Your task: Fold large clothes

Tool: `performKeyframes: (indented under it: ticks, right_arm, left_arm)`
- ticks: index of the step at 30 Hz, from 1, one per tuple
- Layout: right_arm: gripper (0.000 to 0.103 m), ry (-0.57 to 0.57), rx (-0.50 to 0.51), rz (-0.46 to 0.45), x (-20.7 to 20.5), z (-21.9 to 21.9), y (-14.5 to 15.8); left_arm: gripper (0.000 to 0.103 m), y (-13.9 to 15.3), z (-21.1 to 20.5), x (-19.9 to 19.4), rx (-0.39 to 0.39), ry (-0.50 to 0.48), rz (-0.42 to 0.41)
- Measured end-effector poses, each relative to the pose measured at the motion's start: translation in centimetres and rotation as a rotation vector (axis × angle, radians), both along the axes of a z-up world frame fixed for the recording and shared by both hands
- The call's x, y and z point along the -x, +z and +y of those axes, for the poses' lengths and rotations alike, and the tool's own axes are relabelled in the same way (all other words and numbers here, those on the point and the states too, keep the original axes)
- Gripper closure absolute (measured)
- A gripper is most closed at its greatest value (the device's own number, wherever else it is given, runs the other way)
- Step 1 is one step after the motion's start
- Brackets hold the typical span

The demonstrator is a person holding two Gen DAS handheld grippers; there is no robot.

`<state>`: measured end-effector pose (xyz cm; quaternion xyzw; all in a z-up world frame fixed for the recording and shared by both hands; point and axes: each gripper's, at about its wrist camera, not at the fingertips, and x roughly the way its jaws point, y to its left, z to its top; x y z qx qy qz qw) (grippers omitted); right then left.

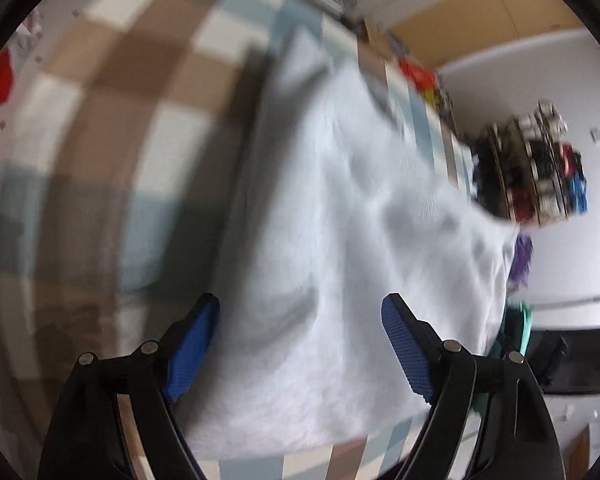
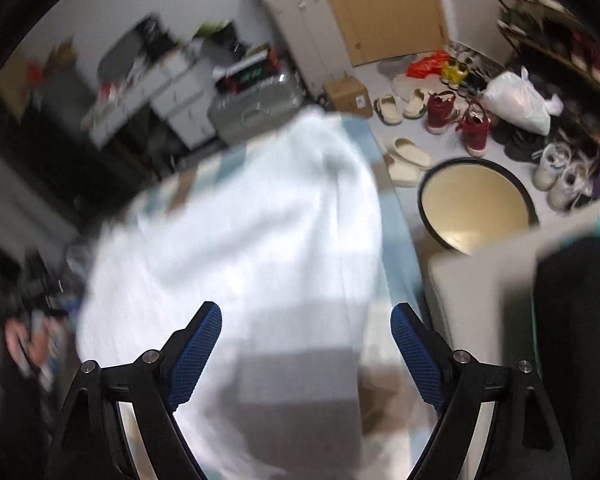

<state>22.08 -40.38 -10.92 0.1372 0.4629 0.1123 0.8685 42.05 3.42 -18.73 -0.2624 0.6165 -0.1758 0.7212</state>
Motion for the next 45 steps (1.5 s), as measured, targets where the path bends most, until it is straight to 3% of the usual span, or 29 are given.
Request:
performKeyframes:
  ticks: [4, 6, 7, 8, 10, 13, 14, 18, 23, 27, 30, 33, 36, 37, 38, 39, 41, 45]
  right_arm:
    - [0.016, 0.017, -0.042, 0.085, 1.4, 1.1, -3.5]
    - [0.024, 0.021, -0.083, 0.097, 1.5, 1.5, -4.5]
    - [0.033, 0.026, -0.106, 0.092, 1.5, 1.7, -4.7]
    - [0.048, 0.035, -0.117, 0.093, 1.4, 1.9, -4.7]
    - [0.056, 0.047, -0.094, 0.081, 1.2, 2.3, -4.5]
    - [0.085, 0.042, -0.010, 0.027, 2.3, 2.1, -3.5]
    - [0.089, 0.044, 0.016, 0.023, 2.6, 2.2, -3.5]
    - [0.093, 0.079, 0.115, 0.047, 4.2, 2.4, -3.9]
    - [0.094, 0.155, 0.159, 0.089, 7.8, 3.1, -5.1]
    - [0.094, 0.171, 0.164, 0.094, 10.1, 2.1, -5.0]
    - [0.094, 0.171, 0.166, 0.121, 10.6, 1.5, -4.8]
    - [0.085, 0.188, 0.249, 0.127, 10.6, 2.0, -3.9]
    - [0.077, 0.204, 0.308, 0.066, 11.2, 2.7, -1.2]
    - [0.065, 0.192, 0.309, 0.036, 11.3, 2.8, -0.2]
    - [0.050, 0.163, 0.298, -0.016, 11.6, 2.8, 1.4]
    - [0.044, 0.143, 0.275, -0.059, 11.9, 2.8, 2.5]
    - [0.029, 0.096, 0.183, -0.165, 12.8, 3.0, 4.7]
    - [0.017, 0.059, -0.174, -0.333, 13.9, 5.2, 7.0]
  left_arm:
    - [0.023, -0.8, -1.7, 1.5, -0.147, -0.058, -0.005]
    - [0.024, -0.7, -2.3, 2.2, -0.189, -0.069, -0.037]
    - [0.032, -0.7, -2.4, 2.5, -0.209, -0.071, -0.048]
    - [0.048, -0.8, -2.6, 2.8, -0.249, -0.072, -0.047]
    - [0.056, -1.1, -2.7, 3.6, -0.288, -0.068, -0.032]
    - [0.067, -0.8, -2.6, 5.4, -0.324, -0.082, -0.023]
    - [0.072, -0.9, -2.6, 5.9, -0.332, -0.088, -0.021]
    - [0.082, -1.0, -1.7, 9.8, -0.343, -0.088, -0.020]
    - [0.088, -1.7, 1.0, 16.1, -0.289, -0.085, 0.006]
    - [0.089, -1.9, 1.9, 21.2, -0.251, -0.110, 0.013]
    - [0.089, -0.8, 2.0, 24.2, -0.294, -0.164, -0.002]
    - [0.086, 2.1, 3.7, 25.1, -0.357, -0.088, -0.035]
    - [0.081, 6.4, 5.0, 25.6, -0.440, -0.026, -0.144]
    - [0.062, 8.5, 4.9, 25.4, -0.441, -0.037, -0.209]
    - [0.032, 9.5, 4.6, 25.2, -0.438, -0.051, -0.240]
    - [0.021, 11.4, 3.9, 24.3, -0.440, -0.067, -0.302]
    - [0.016, 12.9, 1.9, 21.9, -0.436, -0.127, -0.385]
    - [0.016, 11.6, -6.3, 14.0, -0.466, -0.318, -0.357]
